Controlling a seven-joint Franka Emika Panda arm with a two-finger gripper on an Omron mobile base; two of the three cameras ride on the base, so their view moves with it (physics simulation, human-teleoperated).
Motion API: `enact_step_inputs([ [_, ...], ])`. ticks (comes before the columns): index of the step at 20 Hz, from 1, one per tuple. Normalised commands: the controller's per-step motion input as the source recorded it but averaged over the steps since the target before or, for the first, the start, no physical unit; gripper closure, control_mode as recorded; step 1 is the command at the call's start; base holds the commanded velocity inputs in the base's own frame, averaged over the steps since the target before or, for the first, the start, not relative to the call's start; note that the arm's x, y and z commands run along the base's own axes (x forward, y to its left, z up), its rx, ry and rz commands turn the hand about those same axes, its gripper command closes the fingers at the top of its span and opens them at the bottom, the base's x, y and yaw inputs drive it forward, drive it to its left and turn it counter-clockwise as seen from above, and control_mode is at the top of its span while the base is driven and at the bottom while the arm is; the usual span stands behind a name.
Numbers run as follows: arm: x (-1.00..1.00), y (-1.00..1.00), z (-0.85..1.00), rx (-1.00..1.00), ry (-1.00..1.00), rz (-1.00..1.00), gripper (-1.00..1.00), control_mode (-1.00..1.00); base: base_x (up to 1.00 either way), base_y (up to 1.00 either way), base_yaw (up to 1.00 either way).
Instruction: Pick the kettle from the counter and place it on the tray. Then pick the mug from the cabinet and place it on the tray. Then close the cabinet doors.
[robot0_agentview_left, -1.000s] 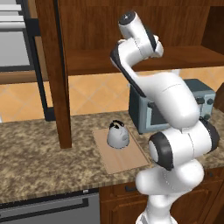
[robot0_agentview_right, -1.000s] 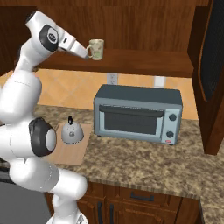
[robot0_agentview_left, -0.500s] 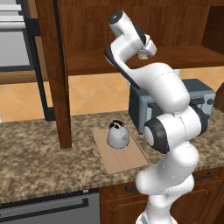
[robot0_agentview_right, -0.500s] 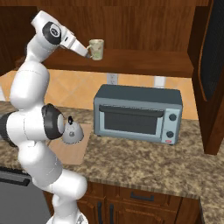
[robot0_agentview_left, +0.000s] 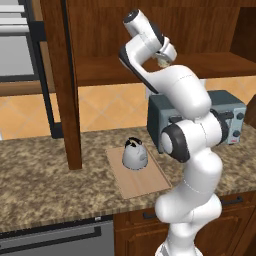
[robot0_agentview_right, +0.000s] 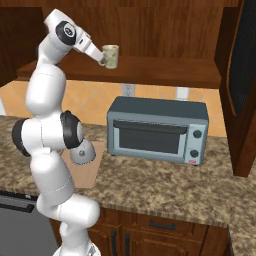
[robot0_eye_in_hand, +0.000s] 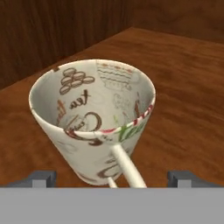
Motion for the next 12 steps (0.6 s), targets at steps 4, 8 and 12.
enact_step_inputs([
  [4,0.00,-0.01,-0.05,0.00,0.00,-0.02,1.00,-1.00,0.00,0.00,0.00],
  [8,-0.08,-0.05,-0.17,0.00,-0.01,0.00,1.00,-1.00,0.00,0.00,0.00],
  [12,-0.40,-0.11,-0.20,0.00,-0.07,0.00,1.00,-1.00,0.00,0.00,0.00],
])
